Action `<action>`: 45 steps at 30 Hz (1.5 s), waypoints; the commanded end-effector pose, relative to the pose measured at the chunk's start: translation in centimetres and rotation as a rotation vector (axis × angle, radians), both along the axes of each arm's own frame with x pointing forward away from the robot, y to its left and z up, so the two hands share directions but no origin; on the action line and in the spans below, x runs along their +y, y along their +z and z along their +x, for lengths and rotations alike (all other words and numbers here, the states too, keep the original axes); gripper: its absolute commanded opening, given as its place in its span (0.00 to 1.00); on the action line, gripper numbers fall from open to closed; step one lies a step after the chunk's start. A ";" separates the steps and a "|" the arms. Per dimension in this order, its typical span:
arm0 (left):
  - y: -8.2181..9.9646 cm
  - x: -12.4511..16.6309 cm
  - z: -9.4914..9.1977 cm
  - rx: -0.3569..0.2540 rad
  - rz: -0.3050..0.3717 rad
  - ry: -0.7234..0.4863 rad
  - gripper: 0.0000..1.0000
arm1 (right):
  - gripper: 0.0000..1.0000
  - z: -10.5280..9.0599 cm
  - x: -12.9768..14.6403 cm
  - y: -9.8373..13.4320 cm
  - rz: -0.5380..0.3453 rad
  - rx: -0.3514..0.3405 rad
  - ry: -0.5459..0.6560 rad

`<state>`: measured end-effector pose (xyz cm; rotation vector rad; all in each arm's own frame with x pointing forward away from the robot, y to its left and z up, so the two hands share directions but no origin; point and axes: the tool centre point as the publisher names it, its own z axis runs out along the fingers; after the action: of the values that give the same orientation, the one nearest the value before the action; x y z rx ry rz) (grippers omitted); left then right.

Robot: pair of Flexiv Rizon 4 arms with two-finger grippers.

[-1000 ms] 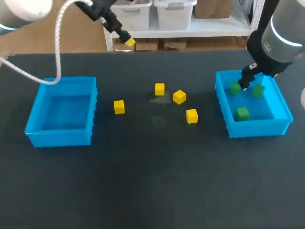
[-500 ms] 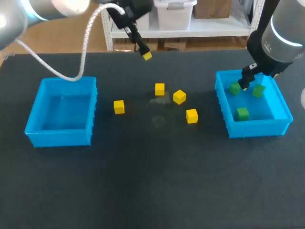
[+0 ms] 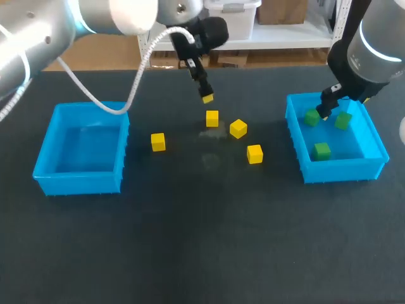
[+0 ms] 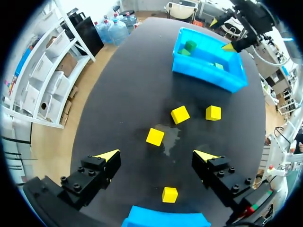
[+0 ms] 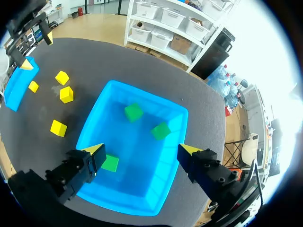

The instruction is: Put the green cubes in the right bin and the yellow cubes in the left bin.

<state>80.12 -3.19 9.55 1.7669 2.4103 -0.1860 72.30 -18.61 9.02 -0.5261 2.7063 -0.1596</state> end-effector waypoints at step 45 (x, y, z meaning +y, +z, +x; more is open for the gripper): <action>-8.7 -2.3 1.2 -0.010 0.178 -0.115 1.00 | 1.00 -0.2 0.0 0.0 0.000 -0.005 -0.001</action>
<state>79.91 -4.95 0.95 1.9538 2.3635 0.0434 72.29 -18.61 9.03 -0.5261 2.7062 -0.1595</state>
